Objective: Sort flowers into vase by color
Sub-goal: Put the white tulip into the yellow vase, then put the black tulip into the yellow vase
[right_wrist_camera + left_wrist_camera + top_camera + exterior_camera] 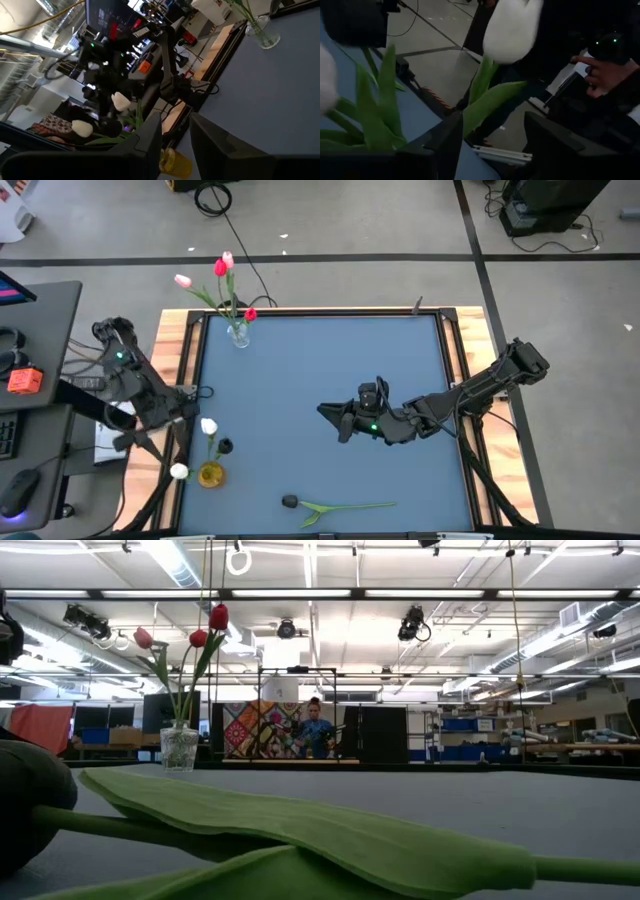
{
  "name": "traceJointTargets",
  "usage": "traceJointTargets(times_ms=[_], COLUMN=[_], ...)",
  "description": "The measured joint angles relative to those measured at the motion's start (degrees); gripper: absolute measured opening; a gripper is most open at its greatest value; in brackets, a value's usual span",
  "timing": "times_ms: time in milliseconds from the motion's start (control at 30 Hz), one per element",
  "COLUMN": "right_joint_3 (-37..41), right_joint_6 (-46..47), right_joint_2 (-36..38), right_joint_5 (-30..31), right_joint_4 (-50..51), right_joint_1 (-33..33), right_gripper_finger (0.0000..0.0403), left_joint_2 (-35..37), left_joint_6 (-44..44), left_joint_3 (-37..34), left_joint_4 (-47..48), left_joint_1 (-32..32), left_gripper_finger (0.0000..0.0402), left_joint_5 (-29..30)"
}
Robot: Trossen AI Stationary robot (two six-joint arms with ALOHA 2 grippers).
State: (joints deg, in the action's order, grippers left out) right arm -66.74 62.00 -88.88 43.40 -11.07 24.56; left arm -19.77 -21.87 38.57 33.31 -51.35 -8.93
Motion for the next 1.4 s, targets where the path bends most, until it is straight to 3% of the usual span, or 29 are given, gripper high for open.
traceJointTargets(times_ms=[133,267,567,833,933,1100,1233,1400], right_joint_3=[0.0,0.0,0.0,0.0,0.0,0.0,0.0,0.0], right_joint_6=[-0.1,-0.6,2.7,7.6,3.4,-3.3,-10.0,-0.7], right_joint_2=[0.0,0.0,0.0,0.0,-0.1,-0.1,-0.1,-0.1], right_joint_5=[0.0,0.0,-2.0,-7.5,-8.6,-14.2,-17.5,-16.4], right_joint_4=[0.0,0.0,4.9,14.3,14.2,13.2,12.0,16.9], right_joint_1=[0.0,0.0,0.0,0.1,0.1,0.1,0.1,-0.5], right_gripper_finger=[0.011,0.011,0.011,0.011,0.011,0.011,0.011,0.011], left_joint_2=[0.0,0.0,-0.1,-1.0,-3.3,-8.8,-12.9,-18.7], left_joint_6=[-0.2,-4.4,-8.7,-8.2,-5.4,6.7,9.6,10.9], left_joint_3=[6.8,13.4,24.3,27.4,28.5,31.5,34.9,39.2], left_joint_4=[5.8,9.8,8.2,2.9,0.5,-4.5,-5.8,-5.9], left_joint_1=[0.0,0.0,0.0,0.0,0.0,0.0,0.0,0.1], left_gripper_finger=[0.0219,0.0219,0.0219,0.0219,0.0219,0.0219,0.0219,0.0219], left_joint_5=[1.3,7.4,28.0,37.3,43.1,53.0,58.8,66.2])
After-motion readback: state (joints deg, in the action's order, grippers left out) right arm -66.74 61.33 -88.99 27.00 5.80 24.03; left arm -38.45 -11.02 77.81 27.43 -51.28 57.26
